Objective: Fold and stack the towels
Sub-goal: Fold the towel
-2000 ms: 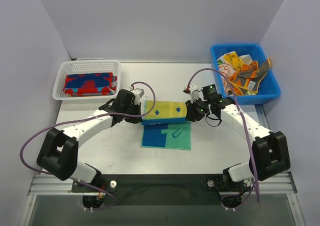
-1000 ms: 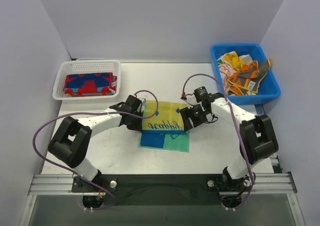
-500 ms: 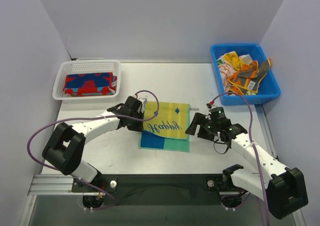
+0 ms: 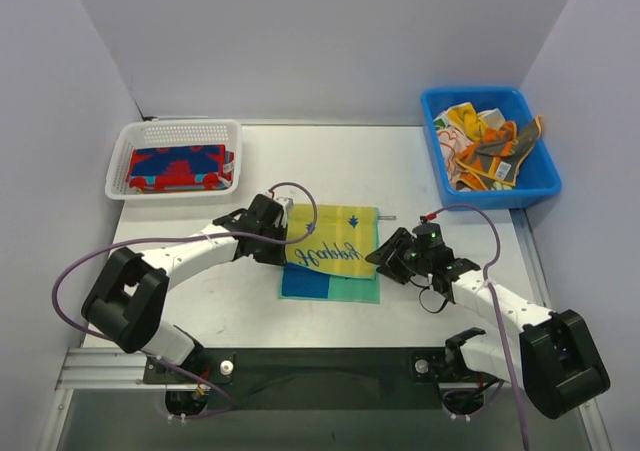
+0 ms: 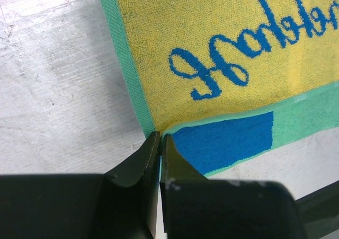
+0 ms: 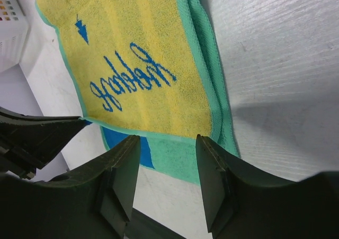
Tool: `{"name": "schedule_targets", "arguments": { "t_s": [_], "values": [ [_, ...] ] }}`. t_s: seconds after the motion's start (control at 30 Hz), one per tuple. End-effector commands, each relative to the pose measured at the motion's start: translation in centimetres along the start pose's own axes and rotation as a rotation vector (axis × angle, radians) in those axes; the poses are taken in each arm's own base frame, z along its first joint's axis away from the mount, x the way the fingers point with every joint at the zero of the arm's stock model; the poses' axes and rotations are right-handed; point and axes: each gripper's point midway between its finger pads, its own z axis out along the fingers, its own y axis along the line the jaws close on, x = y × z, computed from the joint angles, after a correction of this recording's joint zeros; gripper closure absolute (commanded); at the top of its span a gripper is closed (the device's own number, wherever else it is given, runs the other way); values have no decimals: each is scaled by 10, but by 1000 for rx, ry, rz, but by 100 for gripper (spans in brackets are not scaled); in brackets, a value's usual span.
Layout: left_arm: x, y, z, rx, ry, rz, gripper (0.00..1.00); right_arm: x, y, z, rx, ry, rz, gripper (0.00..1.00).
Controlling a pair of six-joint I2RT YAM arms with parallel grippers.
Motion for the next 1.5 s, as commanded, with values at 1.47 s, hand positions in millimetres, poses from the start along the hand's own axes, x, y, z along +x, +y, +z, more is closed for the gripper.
{"name": "schedule_targets", "arguments": {
  "t_s": [1.47],
  "values": [
    [-73, -32, -56, 184, -139, -199, 100, 17, 11, 14, 51, -20, 148, 36]
  ]
}}
